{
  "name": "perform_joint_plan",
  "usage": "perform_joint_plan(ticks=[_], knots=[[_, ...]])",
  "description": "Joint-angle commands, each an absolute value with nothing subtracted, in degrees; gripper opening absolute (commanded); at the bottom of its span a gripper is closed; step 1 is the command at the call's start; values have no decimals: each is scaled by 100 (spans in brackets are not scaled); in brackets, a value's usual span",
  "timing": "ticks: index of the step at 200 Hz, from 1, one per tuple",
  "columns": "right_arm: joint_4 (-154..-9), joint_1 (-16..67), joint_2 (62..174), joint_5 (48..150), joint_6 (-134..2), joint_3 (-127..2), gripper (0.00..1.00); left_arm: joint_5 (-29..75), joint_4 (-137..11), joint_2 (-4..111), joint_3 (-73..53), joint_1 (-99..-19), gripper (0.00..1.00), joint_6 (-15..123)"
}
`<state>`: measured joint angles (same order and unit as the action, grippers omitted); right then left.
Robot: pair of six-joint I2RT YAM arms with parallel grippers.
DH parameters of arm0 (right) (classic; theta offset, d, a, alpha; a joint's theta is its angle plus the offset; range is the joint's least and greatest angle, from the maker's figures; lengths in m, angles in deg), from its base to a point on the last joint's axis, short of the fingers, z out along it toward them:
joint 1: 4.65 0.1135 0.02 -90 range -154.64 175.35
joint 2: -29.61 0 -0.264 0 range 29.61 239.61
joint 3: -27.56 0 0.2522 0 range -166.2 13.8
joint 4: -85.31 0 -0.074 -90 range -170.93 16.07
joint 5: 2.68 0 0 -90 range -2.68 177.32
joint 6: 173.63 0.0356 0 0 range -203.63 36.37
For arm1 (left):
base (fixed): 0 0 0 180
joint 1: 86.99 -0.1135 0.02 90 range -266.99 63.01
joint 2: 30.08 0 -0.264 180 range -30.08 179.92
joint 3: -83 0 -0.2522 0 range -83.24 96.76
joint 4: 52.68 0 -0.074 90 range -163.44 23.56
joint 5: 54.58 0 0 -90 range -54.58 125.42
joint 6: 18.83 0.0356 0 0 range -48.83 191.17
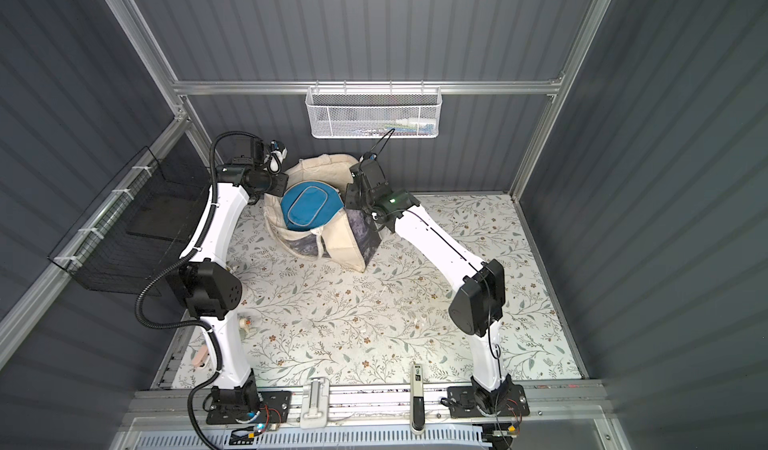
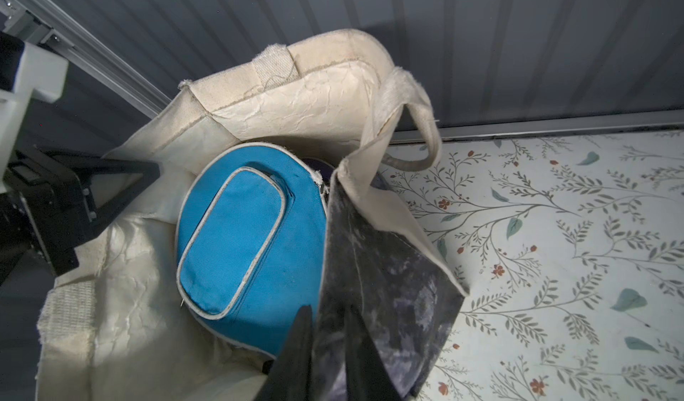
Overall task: Remove the ping pong set from the canvas bag
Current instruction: Move the canvas bag to the center of the board.
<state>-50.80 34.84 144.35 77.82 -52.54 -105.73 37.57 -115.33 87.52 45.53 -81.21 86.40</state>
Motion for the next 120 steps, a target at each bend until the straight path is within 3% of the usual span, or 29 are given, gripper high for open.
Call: perform_joint_plan(ticks=[1, 7, 76, 104, 120], knots=[[-4920, 3380, 14468, 7867, -5311, -10583, 4, 3513, -11402, 8138, 4537, -8145, 0, 8507], [-4931, 3361, 14452, 7913, -5332, -10573, 0, 3479, -11376, 8086, 4482, -8146, 0, 8485], [-5026, 3052, 13954, 8465, -5997, -10282, 0, 3138, -11270, 7533, 4038, -7892, 0, 8295], [-5037, 2806, 13449, 8503, -6307, -9991, 0, 3981, -11458, 7410, 3984, -7286, 0, 8574], [-5061, 2580, 13115, 8576, -6397, -9738, 0, 3858, -11469, 7268, 3896, -7097, 0, 8462]])
